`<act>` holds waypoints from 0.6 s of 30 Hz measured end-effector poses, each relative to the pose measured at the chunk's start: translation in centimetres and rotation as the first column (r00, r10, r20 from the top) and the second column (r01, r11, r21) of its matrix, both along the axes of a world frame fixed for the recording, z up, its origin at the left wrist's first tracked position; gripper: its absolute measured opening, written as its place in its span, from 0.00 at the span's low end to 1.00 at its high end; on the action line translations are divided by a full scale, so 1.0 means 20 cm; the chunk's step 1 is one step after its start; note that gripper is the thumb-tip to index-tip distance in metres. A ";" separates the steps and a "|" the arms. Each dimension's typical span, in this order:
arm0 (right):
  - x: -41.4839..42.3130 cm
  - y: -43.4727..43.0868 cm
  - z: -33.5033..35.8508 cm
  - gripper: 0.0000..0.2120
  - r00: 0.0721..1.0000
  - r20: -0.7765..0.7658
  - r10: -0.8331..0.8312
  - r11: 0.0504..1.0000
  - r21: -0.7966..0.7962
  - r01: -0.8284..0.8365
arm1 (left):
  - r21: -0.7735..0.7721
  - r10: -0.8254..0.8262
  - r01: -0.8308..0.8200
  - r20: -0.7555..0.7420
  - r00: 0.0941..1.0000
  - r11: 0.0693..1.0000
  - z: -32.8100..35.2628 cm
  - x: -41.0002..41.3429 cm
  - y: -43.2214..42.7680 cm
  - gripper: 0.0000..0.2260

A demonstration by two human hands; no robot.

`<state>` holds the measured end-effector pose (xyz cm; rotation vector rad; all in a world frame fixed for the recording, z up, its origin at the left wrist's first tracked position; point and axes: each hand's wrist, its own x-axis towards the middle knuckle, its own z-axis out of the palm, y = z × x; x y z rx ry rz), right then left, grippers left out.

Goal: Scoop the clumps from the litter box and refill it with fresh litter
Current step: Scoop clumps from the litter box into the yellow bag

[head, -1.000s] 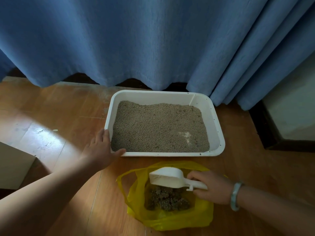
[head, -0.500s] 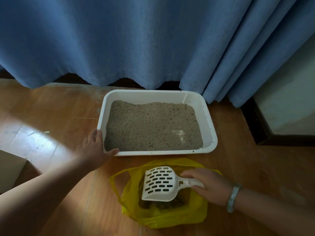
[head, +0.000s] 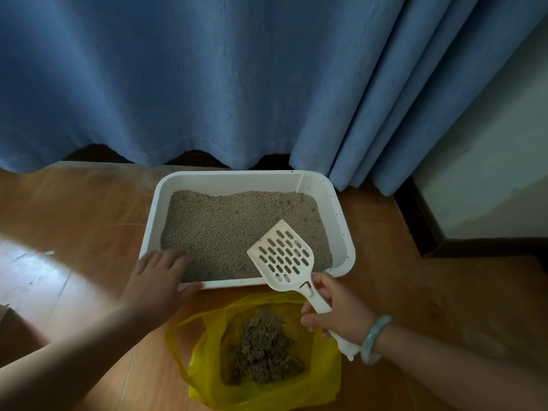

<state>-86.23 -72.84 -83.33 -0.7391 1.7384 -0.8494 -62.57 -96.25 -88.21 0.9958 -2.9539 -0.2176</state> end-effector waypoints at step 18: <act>-0.46 0.32 -0.20 0.11 0.630 -0.613 -0.477 0.859 -0.175 0.480 | 0.108 -0.242 0.253 -0.107 0.964 0.961 -0.08 -0.33 0.28 0.21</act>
